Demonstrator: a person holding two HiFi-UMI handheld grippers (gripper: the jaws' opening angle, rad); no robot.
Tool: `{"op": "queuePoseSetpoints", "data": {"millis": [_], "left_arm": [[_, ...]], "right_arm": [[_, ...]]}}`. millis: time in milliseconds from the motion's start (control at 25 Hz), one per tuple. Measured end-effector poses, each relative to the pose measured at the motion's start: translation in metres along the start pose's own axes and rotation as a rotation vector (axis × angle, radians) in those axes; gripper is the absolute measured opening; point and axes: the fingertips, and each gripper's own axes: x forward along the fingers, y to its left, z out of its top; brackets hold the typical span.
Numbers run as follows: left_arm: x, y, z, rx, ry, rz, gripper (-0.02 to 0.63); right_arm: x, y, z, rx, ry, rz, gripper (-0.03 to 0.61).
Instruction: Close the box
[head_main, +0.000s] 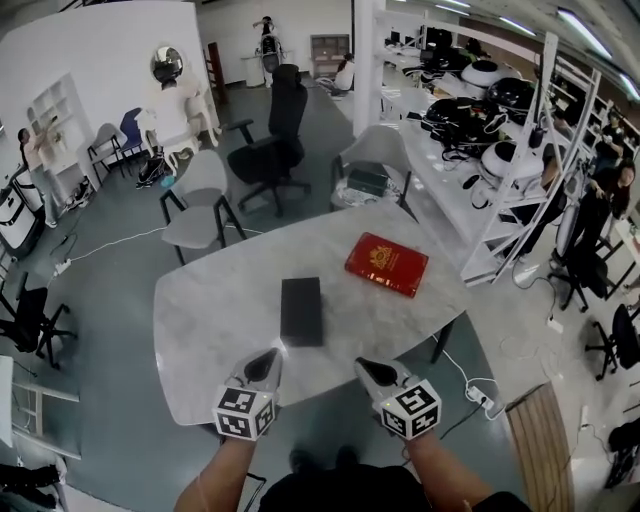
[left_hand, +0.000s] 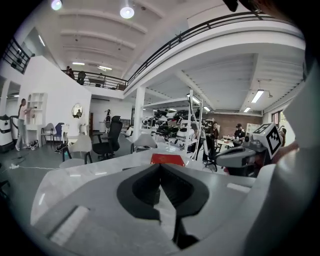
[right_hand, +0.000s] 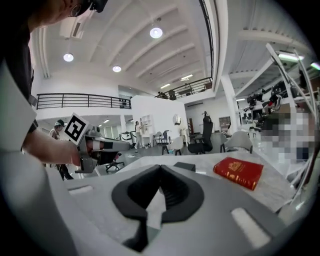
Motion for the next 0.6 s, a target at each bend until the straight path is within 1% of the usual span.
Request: {"op": "queuePoseSetpoints", "data": {"millis": [80, 160, 280, 360, 480, 600], "left_arm": [[0.003, 0.011, 0.02, 0.022, -0.026, -0.022, 0.009], [0.002, 0.023, 0.04, 0.045, -0.051, -0.022, 0.009], [-0.008, 0.042, 0.062, 0.068, -0.087, 0.015, 0.009], [-0.018, 0.057, 0.076, 0.062, -0.126, 0.054, 0.009], [-0.036, 0.074, 0.086, 0.042, -0.185, 0.111, 0.009], [-0.048, 0.078, 0.081, 0.047, -0.193, 0.143, 0.009]], "right_arm": [[0.011, -0.001, 0.031, -0.042, -0.036, 0.005, 0.003], [0.021, 0.0, 0.061, -0.077, -0.078, 0.001, 0.003], [0.027, 0.001, 0.098, -0.093, -0.158, -0.016, 0.003], [0.03, 0.002, 0.119, -0.101, -0.2, -0.029, 0.003], [0.028, 0.005, 0.13, -0.123, -0.22, -0.053, 0.003], [0.02, 0.004, 0.126, -0.128, -0.218, -0.079, 0.003]]}}
